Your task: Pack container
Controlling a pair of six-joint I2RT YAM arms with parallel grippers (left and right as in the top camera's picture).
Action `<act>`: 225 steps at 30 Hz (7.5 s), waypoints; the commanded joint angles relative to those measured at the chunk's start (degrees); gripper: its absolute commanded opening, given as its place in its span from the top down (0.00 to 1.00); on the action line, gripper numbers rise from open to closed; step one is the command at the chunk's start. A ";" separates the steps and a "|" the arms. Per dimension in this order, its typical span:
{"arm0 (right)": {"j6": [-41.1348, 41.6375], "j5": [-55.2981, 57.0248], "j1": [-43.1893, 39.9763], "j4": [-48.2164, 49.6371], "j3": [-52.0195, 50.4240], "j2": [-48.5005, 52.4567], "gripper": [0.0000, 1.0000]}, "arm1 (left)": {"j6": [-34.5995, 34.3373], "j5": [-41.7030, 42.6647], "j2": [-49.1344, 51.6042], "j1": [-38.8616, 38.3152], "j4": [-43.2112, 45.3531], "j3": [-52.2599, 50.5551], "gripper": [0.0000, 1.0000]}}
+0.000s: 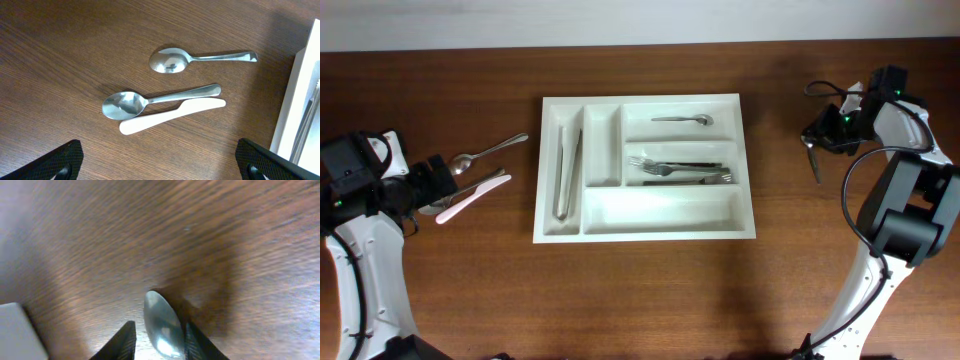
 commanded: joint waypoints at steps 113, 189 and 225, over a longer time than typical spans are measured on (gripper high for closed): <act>-9.35 -18.62 -1.95 -4.66 0.76 6.75 0.96 | -0.57 0.98 0.31 0.20 0.13 0.94 0.01; -67.52 7.28 34.25 2.71 0.76 -14.56 0.96 | -0.57 0.98 0.31 0.20 0.15 0.94 0.01; -23.17 6.67 26.91 -20.39 22.97 -24.13 0.01 | -0.57 0.98 0.31 0.20 0.13 0.94 0.01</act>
